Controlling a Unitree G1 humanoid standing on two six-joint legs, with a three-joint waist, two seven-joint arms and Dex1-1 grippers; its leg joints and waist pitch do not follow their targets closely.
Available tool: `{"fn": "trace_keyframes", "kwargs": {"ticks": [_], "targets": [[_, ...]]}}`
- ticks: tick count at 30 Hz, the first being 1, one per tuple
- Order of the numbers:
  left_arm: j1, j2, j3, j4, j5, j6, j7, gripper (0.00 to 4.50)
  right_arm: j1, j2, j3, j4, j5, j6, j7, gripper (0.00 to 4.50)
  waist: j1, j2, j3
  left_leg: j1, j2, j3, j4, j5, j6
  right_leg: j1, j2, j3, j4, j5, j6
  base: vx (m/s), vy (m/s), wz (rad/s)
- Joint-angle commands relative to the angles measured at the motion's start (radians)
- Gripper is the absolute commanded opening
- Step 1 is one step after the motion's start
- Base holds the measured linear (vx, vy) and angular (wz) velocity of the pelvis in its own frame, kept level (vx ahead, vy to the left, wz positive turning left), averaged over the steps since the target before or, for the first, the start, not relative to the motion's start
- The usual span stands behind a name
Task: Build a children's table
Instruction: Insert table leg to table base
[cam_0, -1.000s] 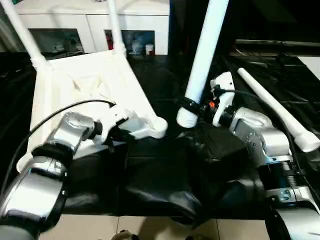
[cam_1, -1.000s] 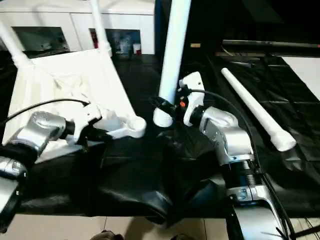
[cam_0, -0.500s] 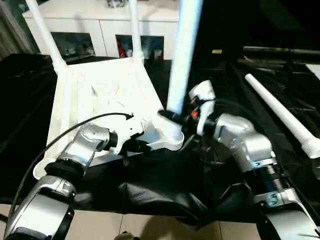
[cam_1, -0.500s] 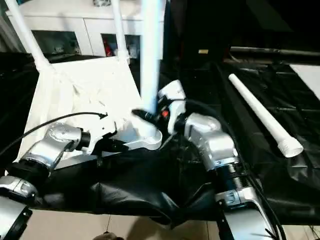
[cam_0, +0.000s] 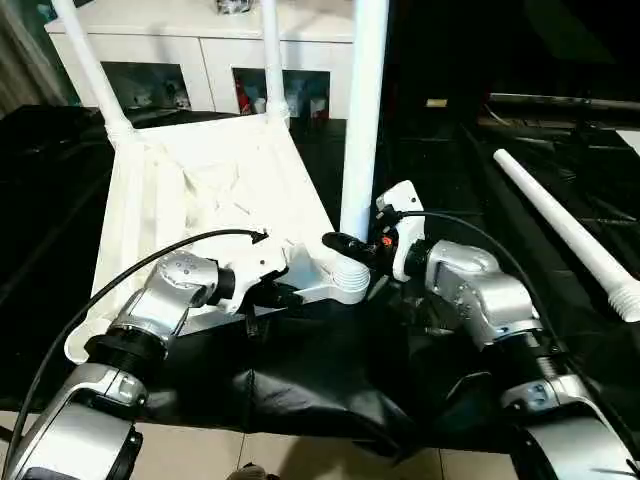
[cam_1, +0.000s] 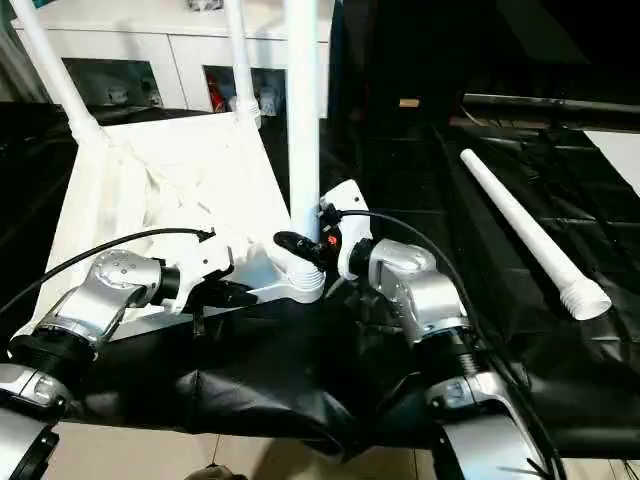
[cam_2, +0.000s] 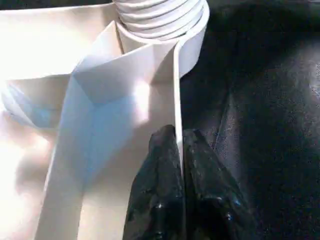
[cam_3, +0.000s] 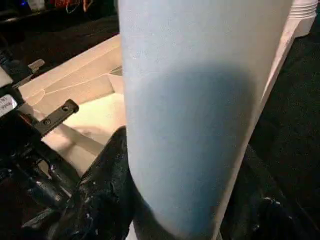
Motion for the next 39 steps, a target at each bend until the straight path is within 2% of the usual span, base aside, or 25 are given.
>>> {"fn": "trace_keyframes", "kwargs": {"ticks": [1, 3, 6, 7, 9, 10, 13, 15, 19, 20, 21, 24, 26, 31, 32, 37, 38, 39], "targets": [[0.032, -0.033, -0.008, 0.001, -0.031, 0.001, -0.002, 0.00, -0.013, 0.008, -0.015, 0.040, 0.002, -0.025, -0.008, 1.86, -0.010, -0.014, -0.068, 0.016, 0.054, -0.022, -0.079, -0.245, -0.002, 0.031, -0.064, 0.048, -0.078, -0.330, -0.198, 0.000, 0.000, 0.00], [0.034, -0.031, -0.002, -0.010, -0.030, 0.008, -0.004, 0.00, -0.009, 0.020, -0.017, 0.075, -0.002, -0.062, -0.014, 1.86, -0.011, -0.011, -0.068, 0.016, 0.055, -0.024, -0.080, -0.263, -0.009, 0.029, -0.068, 0.048, -0.081, -0.355, -0.195, 0.000, 0.000, 0.00], [0.036, -0.028, 0.008, -0.019, -0.031, 0.011, -0.004, 0.00, 0.002, 0.030, -0.028, 0.108, -0.004, -0.100, -0.023, 1.86, -0.012, -0.010, -0.067, 0.016, 0.055, -0.024, -0.082, -0.268, -0.011, 0.030, -0.064, 0.048, -0.080, -0.339, -0.199, 0.000, 0.000, 0.00], [0.036, -0.027, 0.010, -0.021, -0.031, 0.011, -0.004, 0.00, 0.007, 0.033, -0.033, 0.116, -0.003, -0.109, -0.026, 1.86, -0.012, -0.007, -0.068, 0.016, 0.056, -0.025, -0.082, -0.268, -0.011, 0.030, -0.066, 0.049, -0.079, -0.334, -0.201, 0.000, 0.000, 0.00], [0.036, -0.026, 0.013, -0.021, -0.031, 0.011, -0.003, 0.00, 0.015, 0.036, -0.039, 0.121, -0.001, -0.123, -0.026, 1.86, -0.014, -0.009, -0.067, 0.017, 0.055, -0.024, -0.082, -0.278, -0.011, 0.029, -0.065, 0.049, -0.081, -0.340, -0.202, 0.000, 0.000, 0.00], [0.031, -0.026, 0.021, -0.013, -0.035, 0.007, 0.003, 0.00, 0.042, 0.044, -0.061, 0.124, 0.012, -0.153, -0.029, 1.86, -0.013, -0.004, -0.067, 0.017, 0.055, -0.024, -0.083, -0.280, -0.011, 0.029, -0.065, 0.049, -0.081, -0.338, -0.203, 0.000, 0.000, 0.00], [0.028, -0.026, 0.027, -0.006, -0.036, 0.003, 0.008, 0.00, 0.060, 0.048, -0.075, 0.128, 0.018, -0.174, -0.034, 1.86, -0.013, -0.003, -0.069, 0.017, 0.056, -0.024, -0.084, -0.281, -0.009, 0.031, -0.064, 0.049, -0.080, -0.318, -0.206, 0.000, 0.000, 0.00], [0.023, -0.025, 0.033, 0.003, -0.036, -0.001, 0.013, 0.00, 0.089, 0.054, -0.092, 0.134, 0.020, -0.211, -0.045, 1.86, -0.014, 0.002, -0.067, 0.018, 0.055, -0.024, -0.084, -0.299, -0.010, 0.028, -0.065, 0.049, -0.083, -0.330, -0.208, 0.000, 0.000, 0.00], [0.017, -0.025, 0.038, 0.014, -0.035, -0.003, 0.014, 0.00, 0.128, 0.064, -0.112, 0.131, 0.030, -0.258, -0.047, 1.86, -0.015, 0.002, -0.066, 0.019, 0.056, -0.026, -0.087, -0.322, -0.015, 0.028, -0.063, 0.048, -0.085, -0.347, -0.205, 0.000, 0.000, 0.00], [0.013, -0.025, 0.040, 0.020, -0.034, -0.004, 0.015, 0.00, 0.141, 0.066, -0.114, 0.127, 0.030, -0.274, -0.047, 1.86, -0.016, 0.010, -0.065, 0.021, 0.056, -0.026, -0.087, -0.334, -0.017, 0.026, -0.063, 0.049, -0.087, -0.354, -0.204, 0.000, 0.000, 0.00], [0.012, -0.026, 0.041, 0.022, -0.034, -0.004, 0.015, 0.00, 0.146, 0.066, -0.114, 0.126, 0.029, -0.279, -0.046, 1.86, -0.016, 0.005, -0.065, 0.020, 0.056, -0.026, -0.088, -0.340, -0.017, 0.027, -0.063, 0.048, -0.089, -0.359, -0.202, 0.000, 0.000, 0.00], [0.004, -0.029, 0.042, 0.033, -0.031, -0.007, 0.017, 0.00, 0.165, 0.062, -0.095, 0.108, 0.014, -0.296, -0.028, 1.86, -0.018, 0.004, -0.065, 0.019, 0.054, -0.027, -0.088, -0.343, -0.012, 0.028, -0.063, 0.048, -0.090, -0.378, -0.197, 0.000, 0.000, 0.00], [-0.002, -0.032, 0.042, 0.035, -0.028, -0.007, 0.022, 0.00, 0.181, 0.055, -0.061, 0.084, -0.008, -0.302, -0.003, 1.86, -0.016, 0.004, -0.064, 0.019, 0.055, -0.027, -0.089, -0.342, -0.008, 0.026, -0.064, 0.049, -0.093, -0.396, -0.191, 0.000, 0.000, 0.00], [-0.003, -0.035, 0.040, 0.028, -0.027, -0.004, 0.024, 0.00, 0.184, 0.047, -0.010, 0.084, -0.041, -0.300, 0.026, 1.86, -0.014, 0.001, -0.066, 0.017, 0.057, -0.027, -0.090, -0.325, 0.000, 0.026, -0.064, 0.049, -0.091, -0.383, -0.191, 0.000, 0.000, 0.00], [0.001, -0.030, 0.036, 0.021, -0.024, -0.006, 0.014, 0.00, 0.167, 0.033, 0.032, 0.106, -0.073, -0.283, 0.047, 1.86, -0.014, 0.001, -0.064, 0.015, 0.056, -0.028, -0.091, -0.326, 0.001, 0.027, -0.065, 0.049, -0.091, -0.395, -0.188, 0.000, 0.000, 0.00], [-0.002, -0.023, 0.031, 0.023, -0.017, -0.016, -0.001, 0.00, 0.130, 0.007, 0.083, 0.141, -0.110, -0.219, 0.101, 1.85, -0.017, -0.001, -0.063, 0.017, 0.056, -0.028, -0.092, -0.346, -0.005, 0.024, -0.063, 0.049, -0.094, -0.427, -0.180, 0.000, 0.000, 0.00], [-0.004, -0.020, 0.030, 0.023, -0.016, -0.017, -0.006, 0.00, 0.119, -0.006, 0.106, 0.151, -0.124, -0.190, 0.133, 1.85, -0.017, -0.009, -0.063, 0.017, 0.057, -0.028, -0.092, -0.345, -0.003, 0.024, -0.065, 0.049, -0.095, -0.427, -0.179, 0.000, 0.000, 0.00], [-0.004, -0.020, 0.029, 0.023, -0.016, -0.017, -0.007, 0.00, 0.118, -0.007, 0.109, 0.153, -0.126, -0.186, 0.138, 1.85, -0.016, -0.006, -0.063, 0.017, 0.057, -0.029, -0.092, -0.344, -0.002, 0.025, -0.065, 0.049, -0.093, -0.426, -0.180, 0.000, 0.000, 0.00]]}}
